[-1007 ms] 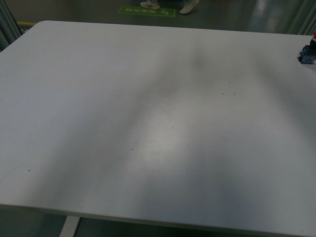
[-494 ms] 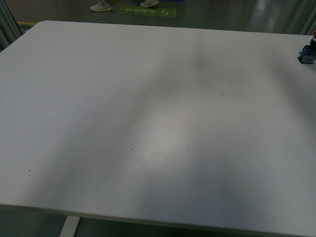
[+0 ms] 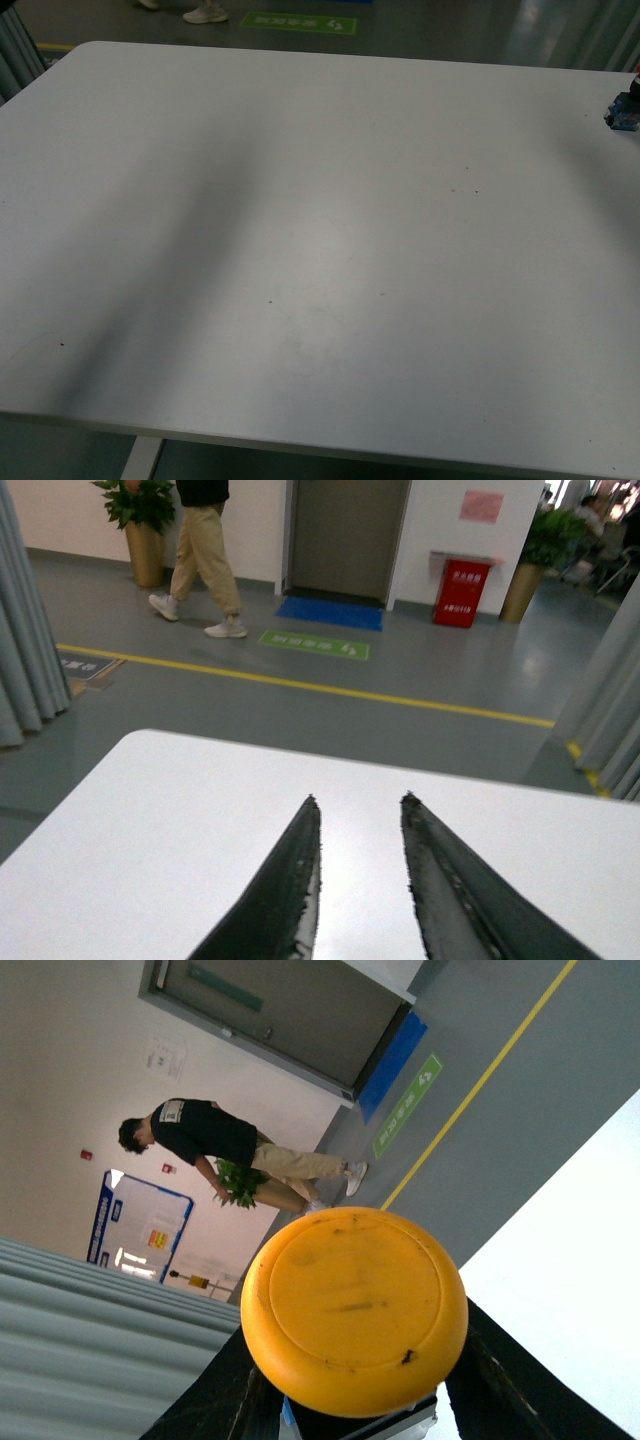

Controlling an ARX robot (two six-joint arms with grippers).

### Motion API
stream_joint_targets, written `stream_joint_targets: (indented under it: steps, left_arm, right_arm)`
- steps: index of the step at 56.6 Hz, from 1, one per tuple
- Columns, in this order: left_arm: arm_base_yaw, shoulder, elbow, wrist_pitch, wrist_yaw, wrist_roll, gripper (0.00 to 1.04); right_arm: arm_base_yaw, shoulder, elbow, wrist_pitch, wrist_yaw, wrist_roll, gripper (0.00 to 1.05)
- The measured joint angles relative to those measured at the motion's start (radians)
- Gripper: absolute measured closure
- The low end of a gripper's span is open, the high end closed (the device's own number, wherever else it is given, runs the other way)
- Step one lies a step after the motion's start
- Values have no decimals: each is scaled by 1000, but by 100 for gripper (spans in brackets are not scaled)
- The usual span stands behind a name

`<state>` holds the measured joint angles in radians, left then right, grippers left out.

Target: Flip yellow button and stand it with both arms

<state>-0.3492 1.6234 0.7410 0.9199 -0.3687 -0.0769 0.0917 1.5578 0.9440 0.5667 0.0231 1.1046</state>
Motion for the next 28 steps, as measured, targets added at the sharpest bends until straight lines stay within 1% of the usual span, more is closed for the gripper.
stream_joint_targets:
  steps: [1, 5, 6, 16, 28]
  left_arm:
    - [13, -24, -51, 10, 11, 13, 85]
    - [37, -81, -162, 33, 61, 40, 100]
    - [42, -96, -186, 39, 76, 41, 101]
    - [104, -231, -339, 64, 137, 60, 101]
    - [182, -401, -503, 55, 209, 66, 101]
  right_arm:
    - [1, 0, -3, 2, -2, -4, 67]
    - [3, -4, -22, 16, 0, -37, 67]
    - [3, -5, -27, 19, 0, -48, 67]
    - [-23, -10, -58, 30, 14, -110, 67]
    - [-46, -10, -80, 47, 21, -193, 67]
